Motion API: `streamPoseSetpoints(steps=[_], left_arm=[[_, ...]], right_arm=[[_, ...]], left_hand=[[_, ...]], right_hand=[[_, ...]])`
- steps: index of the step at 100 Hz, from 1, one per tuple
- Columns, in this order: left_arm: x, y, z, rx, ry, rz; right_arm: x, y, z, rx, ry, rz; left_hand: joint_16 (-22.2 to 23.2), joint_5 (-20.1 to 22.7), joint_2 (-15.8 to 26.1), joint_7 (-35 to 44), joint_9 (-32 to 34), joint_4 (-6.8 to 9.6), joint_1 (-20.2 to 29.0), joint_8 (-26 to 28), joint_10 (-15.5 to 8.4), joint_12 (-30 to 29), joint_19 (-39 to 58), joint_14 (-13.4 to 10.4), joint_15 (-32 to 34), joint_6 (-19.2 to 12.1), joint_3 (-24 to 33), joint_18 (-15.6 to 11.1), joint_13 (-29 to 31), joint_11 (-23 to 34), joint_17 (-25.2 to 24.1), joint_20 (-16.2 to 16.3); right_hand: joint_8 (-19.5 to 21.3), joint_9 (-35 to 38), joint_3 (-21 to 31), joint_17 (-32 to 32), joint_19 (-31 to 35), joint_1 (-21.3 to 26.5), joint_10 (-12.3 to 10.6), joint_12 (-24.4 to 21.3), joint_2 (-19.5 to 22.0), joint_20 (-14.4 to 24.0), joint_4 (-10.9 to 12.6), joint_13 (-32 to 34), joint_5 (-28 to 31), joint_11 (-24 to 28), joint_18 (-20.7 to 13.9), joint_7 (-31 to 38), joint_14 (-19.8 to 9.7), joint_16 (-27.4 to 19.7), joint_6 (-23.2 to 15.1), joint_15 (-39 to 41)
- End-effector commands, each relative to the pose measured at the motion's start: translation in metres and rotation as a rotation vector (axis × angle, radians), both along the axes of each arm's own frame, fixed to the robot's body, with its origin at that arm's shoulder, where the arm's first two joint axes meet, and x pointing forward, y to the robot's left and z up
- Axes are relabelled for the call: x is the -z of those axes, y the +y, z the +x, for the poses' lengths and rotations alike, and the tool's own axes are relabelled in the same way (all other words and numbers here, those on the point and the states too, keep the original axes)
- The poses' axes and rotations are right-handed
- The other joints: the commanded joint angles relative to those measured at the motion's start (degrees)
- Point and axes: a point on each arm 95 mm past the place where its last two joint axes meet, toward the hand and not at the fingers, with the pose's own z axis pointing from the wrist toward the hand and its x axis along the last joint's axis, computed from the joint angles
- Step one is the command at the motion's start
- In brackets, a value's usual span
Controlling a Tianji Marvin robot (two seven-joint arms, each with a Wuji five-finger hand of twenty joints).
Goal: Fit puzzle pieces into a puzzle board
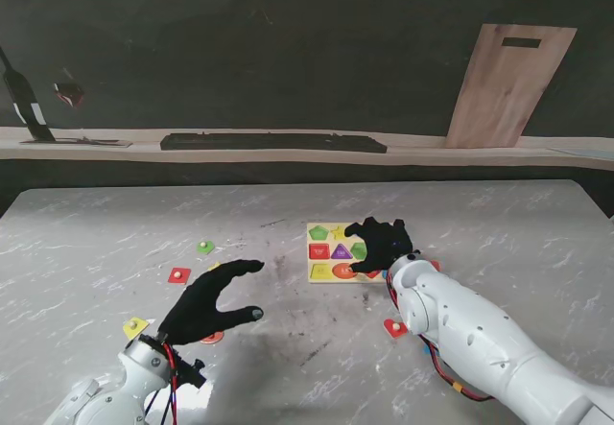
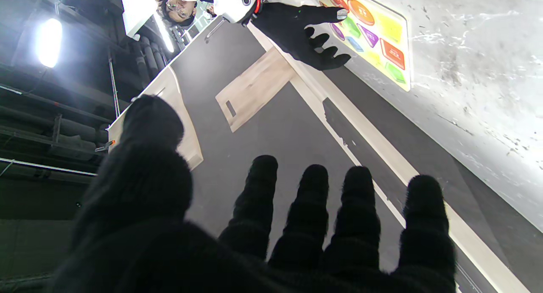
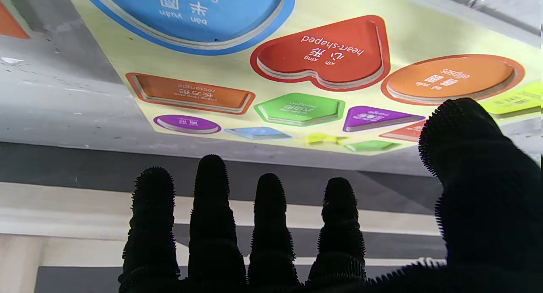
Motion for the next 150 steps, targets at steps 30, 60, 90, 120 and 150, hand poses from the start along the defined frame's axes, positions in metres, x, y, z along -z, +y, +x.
streamPoseSetpoints(steps=[30,60,90,120,150], left_arm=[[0.0,-0.001,0.001,-0.007,0.013,-0.011],[0.0,-0.001,0.002,-0.012,0.016,-0.015],[0.001,-0.001,0.001,-0.012,0.016,-0.019],[0.001,-0.001,0.001,-0.011,0.018,-0.021],[0.003,-0.003,0.001,-0.01,0.025,-0.003]], right_arm=[[0.014,0.019,0.012,-0.029,0.054,-0.045],[0.03,0.026,0.005,-0.087,0.16,-0.086],[0.042,0.041,-0.012,-0.208,0.236,-0.138],[0.05,0.056,-0.028,-0.281,0.255,-0.139],[0.053,0.066,-0.042,-0.32,0.289,-0.1]], left_hand=[[0.98,0.95,1.95,0.17,1.47,1.7,0.74,-0.05,-0.01,0.7,1.24,-1.35,1.01,-0.77,-1.91,-4.46,1.33,1.08,-0.83,0.15],[1.02,0.99,2.5,0.15,1.58,1.72,1.21,-0.1,0.02,0.71,1.31,-1.2,1.07,-0.74,-2.75,-4.4,1.39,1.05,-0.89,0.1],[1.05,1.31,3.03,0.08,1.76,1.8,1.8,-0.14,0.24,0.71,1.33,-1.15,1.1,-0.56,-3.79,-4.35,1.39,1.04,-0.91,0.05],[1.05,1.5,3.42,0.09,1.88,1.87,2.37,-0.13,0.16,0.73,1.34,-0.98,1.12,-0.58,-4.76,-4.29,1.39,1.07,-0.94,0.0],[1.15,1.91,4.13,0.31,2.09,1.92,3.73,-0.05,0.26,0.77,1.61,-0.94,1.35,-0.53,-5.38,-4.26,1.56,1.21,-0.87,0.06]], right_hand=[[2.13,-2.29,-1.87,-1.46,1.93,0.87,2.3,0.13,3.73,-1.73,2.67,-0.99,-1.19,1.32,0.5,1.64,-2.01,0.63,-0.62,2.92],[3.04,10.14,-3.34,0.56,2.99,5.69,0.37,1.33,3.83,-1.61,2.85,6.82,14.94,3.41,0.87,9.96,-3.96,3.26,-0.24,8.28],[-2.84,18.71,-5.47,2.94,3.81,10.66,0.1,3.05,1.47,-1.01,1.22,11.81,24.0,3.85,0.99,14.99,-4.64,5.82,-1.51,11.89],[-8.27,23.48,-7.07,5.19,5.62,15.38,-0.33,3.85,-0.83,0.04,-1.2,15.19,26.7,5.71,0.67,19.98,-4.85,7.43,-3.06,15.56],[-13.04,28.55,15.12,7.21,6.53,9.98,-1.09,4.18,-6.33,1.03,-5.75,19.18,29.24,6.39,0.5,25.96,-5.03,8.56,-4.82,17.56]])
